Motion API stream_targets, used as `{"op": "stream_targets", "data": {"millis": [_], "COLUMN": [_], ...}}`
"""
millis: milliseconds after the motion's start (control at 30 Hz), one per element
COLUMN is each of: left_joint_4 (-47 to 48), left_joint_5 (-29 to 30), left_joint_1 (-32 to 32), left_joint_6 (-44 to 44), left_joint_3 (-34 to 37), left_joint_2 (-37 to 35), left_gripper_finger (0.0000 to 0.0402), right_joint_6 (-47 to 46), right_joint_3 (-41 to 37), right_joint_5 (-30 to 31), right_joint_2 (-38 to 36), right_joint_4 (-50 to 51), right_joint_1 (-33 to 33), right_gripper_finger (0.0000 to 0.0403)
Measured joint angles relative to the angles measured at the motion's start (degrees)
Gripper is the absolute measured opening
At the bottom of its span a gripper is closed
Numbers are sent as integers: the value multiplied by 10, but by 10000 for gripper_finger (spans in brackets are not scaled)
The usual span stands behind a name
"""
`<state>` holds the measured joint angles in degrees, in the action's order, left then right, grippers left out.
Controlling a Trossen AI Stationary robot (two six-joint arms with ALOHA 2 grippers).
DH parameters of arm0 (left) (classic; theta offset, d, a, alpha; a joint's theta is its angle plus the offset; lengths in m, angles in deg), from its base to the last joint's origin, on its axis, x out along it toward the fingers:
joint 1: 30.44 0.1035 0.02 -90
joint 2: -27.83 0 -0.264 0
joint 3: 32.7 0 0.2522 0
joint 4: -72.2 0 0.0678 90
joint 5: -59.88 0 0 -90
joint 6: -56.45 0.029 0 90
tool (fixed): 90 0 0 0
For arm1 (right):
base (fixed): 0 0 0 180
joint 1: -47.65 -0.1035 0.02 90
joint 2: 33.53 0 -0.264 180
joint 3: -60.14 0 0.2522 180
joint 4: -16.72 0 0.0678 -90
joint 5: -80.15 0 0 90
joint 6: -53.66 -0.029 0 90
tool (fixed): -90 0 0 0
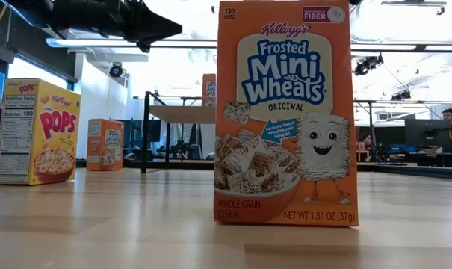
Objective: Stack cereal on shelf
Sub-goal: Put the bottom orange cereal box on the shelf aligned with the other orange cereal box
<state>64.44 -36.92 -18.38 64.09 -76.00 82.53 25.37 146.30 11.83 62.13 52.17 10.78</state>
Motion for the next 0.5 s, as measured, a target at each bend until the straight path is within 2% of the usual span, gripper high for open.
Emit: {"op": "stream_targets", "data": {"millis": [200,500], "left_joint_4": [8,12], "left_joint_5": [0,0], "left_joint_1": [-1,-2], "left_joint_6": [0,-2], "left_joint_3": [0,0], "left_joint_2": [0,0], "left_gripper_finger": [3,3], "right_joint_6": [-19,-35], "right_joint_3": [56,66], "right_joint_5": [21,17], "right_joint_2": [67,104], "right_joint_4": [42,56], "right_joint_1": [1,9], "right_gripper_finger": [301,301]}}
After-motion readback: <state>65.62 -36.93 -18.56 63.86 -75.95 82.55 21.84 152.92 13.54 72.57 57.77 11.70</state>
